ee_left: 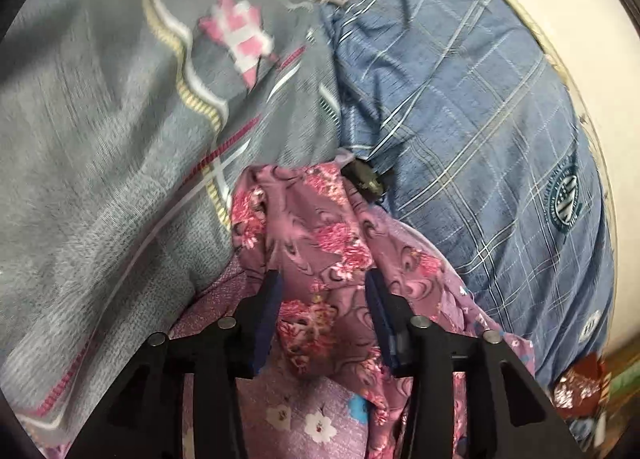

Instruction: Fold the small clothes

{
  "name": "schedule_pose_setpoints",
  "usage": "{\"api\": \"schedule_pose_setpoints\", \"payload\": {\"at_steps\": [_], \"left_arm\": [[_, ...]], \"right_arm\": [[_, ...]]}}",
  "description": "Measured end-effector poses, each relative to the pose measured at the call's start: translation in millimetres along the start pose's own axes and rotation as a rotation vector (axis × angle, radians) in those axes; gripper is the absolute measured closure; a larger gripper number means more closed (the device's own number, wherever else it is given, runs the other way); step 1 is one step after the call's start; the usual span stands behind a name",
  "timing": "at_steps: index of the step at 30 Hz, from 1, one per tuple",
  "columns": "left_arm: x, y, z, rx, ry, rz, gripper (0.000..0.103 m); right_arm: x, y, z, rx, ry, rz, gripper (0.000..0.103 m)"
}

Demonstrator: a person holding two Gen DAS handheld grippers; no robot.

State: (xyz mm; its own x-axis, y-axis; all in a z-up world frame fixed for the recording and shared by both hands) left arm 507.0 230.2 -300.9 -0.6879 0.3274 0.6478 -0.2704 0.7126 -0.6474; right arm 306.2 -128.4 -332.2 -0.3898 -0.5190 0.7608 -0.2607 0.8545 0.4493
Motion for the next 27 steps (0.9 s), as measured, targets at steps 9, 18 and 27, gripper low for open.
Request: {"api": "schedule_pose_setpoints", "payload": {"at_steps": [9, 18, 27], "left_arm": [[-26.2, 5.9, -14.2, 0.002, 0.009, -0.004, 0.070], [-22.5, -9.4, -4.3, -0.039, 0.001, -0.042, 0.103], [37.2, -77.4, 14.6, -0.138, -0.041, 0.198, 0.103]], "right_arm": [[-0.4, 0.0, 0.2, 0.020, -0.007, 0.010, 0.065], [0.8, 1.2, 0.4, 0.016, -0.011, 0.005, 0.065], [5.4, 0.8, -0.4, -0.002, -0.018, -0.011, 0.063]]}}
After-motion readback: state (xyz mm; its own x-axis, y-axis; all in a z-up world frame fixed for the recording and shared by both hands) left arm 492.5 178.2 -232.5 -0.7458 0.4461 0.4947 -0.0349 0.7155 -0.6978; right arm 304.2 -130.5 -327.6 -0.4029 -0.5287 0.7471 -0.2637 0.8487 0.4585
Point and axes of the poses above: each gripper's, at about its wrist camera, not at the fingertips, and x roughly against the way its jaws point, y to its left, z to its underside, the point moved 3 cm from there along -x, roughly the way its jaws point, and after that the axes turned 5 degrees about y, right-handed, at the moved point
